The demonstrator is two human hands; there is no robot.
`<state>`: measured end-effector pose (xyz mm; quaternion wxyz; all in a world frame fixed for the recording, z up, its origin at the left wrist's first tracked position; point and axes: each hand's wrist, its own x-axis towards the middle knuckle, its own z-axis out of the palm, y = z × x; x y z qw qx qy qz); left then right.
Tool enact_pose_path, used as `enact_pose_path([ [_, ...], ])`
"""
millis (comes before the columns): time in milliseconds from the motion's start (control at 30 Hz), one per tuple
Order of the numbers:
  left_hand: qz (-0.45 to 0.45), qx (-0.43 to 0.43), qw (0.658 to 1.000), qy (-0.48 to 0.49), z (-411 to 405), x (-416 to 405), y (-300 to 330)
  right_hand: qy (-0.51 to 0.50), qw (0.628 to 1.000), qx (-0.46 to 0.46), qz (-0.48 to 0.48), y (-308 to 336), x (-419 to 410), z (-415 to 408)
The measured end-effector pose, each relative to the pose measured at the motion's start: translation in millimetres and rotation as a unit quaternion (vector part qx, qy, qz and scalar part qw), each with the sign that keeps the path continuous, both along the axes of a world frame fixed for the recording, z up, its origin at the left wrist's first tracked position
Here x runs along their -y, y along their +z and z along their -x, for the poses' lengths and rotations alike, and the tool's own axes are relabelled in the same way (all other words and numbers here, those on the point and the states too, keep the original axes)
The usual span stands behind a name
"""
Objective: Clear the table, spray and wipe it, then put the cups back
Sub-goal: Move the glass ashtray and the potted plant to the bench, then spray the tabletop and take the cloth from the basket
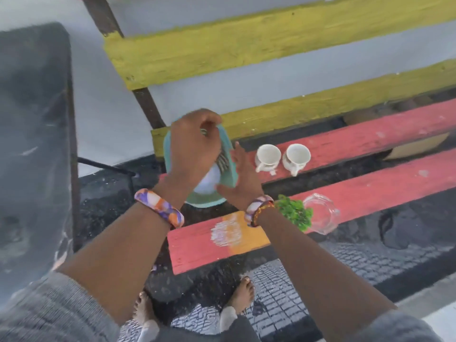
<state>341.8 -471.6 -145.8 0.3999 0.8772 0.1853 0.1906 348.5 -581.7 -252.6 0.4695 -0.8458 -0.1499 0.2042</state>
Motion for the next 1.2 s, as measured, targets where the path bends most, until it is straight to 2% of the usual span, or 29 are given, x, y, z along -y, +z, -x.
enact_pose_path([
  [67, 0.003, -0.017, 0.996, 0.091, 5, -36, 4, 0.027, 0.999, -0.039, 0.004, -9, -30, -8],
  [167, 0.071, -0.129, 0.975, 0.169, 10, -82, -6, 0.025, 0.996, -0.086, -0.017, -21, -60, -15],
  [267, 0.141, -0.219, 0.954, 0.147, 24, -110, -9, 0.020, 0.995, -0.067, -0.066, -27, -86, -10],
  [367, 0.184, -0.268, 0.941, 0.098, 33, -117, -9, -0.049, 0.995, -0.062, -0.062, -24, -91, -7],
  [467, 0.215, -0.254, 0.941, 0.059, 44, -127, -2, -0.116, 0.991, -0.034, -0.051, -8, -89, 3],
  [600, 0.202, -0.214, 0.955, -0.030, 65, -139, 22, -0.191, 0.967, 0.018, -0.166, 56, -96, 22],
  [700, 0.172, -0.199, 0.959, -0.108, 82, -148, 47, -0.163, 0.972, 0.090, -0.144, 114, -110, 38],
  [800, 0.152, -0.172, 0.960, -0.161, 108, -171, 72, -0.122, 0.979, 0.066, -0.148, 169, -139, 63],
  [1000, 0.147, -0.135, 0.970, -0.138, 156, -246, 102, -0.095, 0.980, -0.022, -0.176, 220, -215, 99],
  [1200, 0.097, -0.133, 0.984, -0.074, 194, -330, 108, -0.032, 0.994, -0.015, -0.100, 251, -279, 112],
])
